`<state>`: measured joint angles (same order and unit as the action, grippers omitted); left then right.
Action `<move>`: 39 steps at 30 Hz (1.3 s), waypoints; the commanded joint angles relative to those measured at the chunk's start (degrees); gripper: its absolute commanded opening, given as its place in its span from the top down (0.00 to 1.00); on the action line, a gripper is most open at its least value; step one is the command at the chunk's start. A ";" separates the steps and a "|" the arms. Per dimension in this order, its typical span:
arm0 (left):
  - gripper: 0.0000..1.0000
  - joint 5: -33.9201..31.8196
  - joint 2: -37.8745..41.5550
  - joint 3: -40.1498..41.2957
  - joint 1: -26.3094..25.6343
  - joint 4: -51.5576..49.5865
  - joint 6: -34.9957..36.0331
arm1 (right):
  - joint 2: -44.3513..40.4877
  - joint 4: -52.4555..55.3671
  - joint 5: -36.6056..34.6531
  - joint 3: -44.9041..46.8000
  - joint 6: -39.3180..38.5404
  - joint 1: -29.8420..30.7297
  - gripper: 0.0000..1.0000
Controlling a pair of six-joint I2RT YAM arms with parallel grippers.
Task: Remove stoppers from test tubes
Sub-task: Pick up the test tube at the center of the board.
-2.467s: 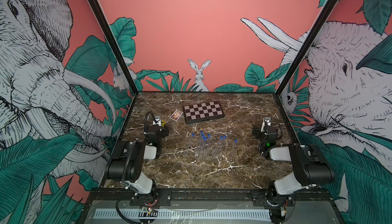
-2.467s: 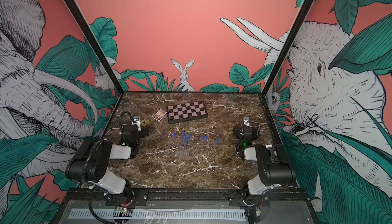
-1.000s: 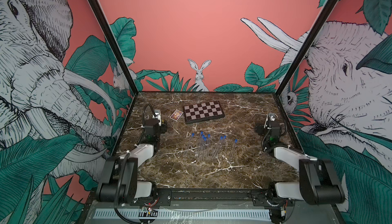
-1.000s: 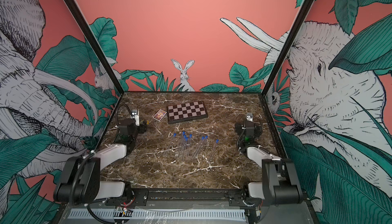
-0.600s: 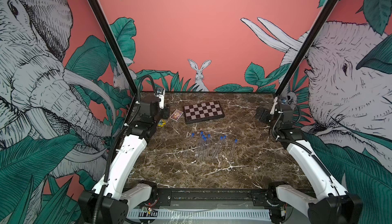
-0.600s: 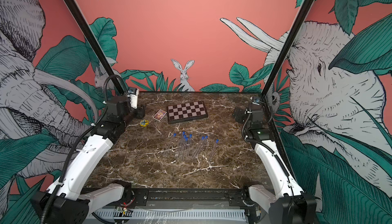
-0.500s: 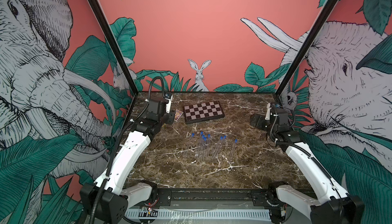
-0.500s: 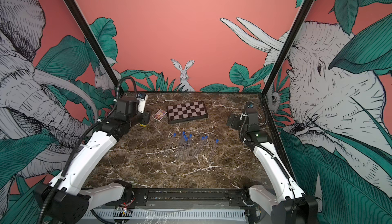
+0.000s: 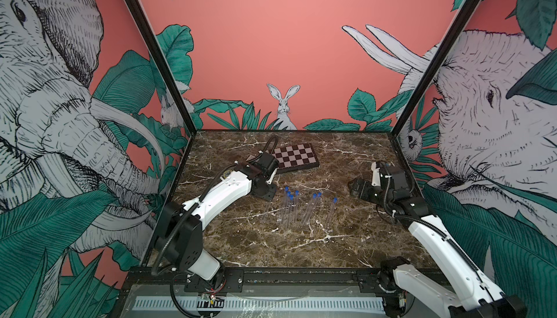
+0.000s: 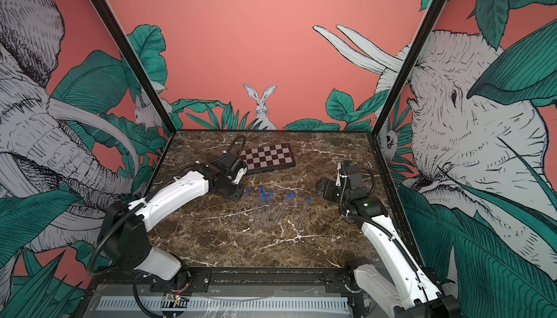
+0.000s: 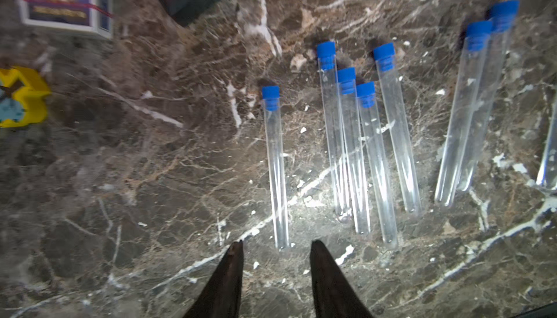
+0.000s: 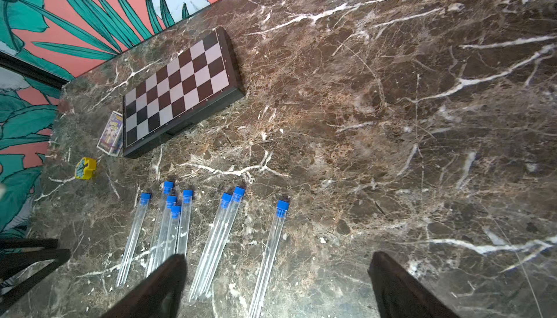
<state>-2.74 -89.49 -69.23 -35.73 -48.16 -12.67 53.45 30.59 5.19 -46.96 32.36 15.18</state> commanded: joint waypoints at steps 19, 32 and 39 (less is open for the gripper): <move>0.63 1.07 -12.88 -1.76 -0.23 1.67 -6.17 | 1.57 -4.08 3.44 3.19 4.03 0.29 0.19; 0.62 4.75 -14.86 -0.03 1.77 2.67 -4.21 | 2.18 -4.75 2.72 3.80 4.11 0.33 0.19; 0.68 5.32 -15.78 0.32 2.13 2.90 -3.80 | 2.01 -5.10 2.38 4.15 4.29 0.30 0.19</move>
<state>1.93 -104.97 -69.89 -33.95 -44.91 -16.49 55.55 27.03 8.38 -43.99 35.81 15.25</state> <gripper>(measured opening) 0.329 0.811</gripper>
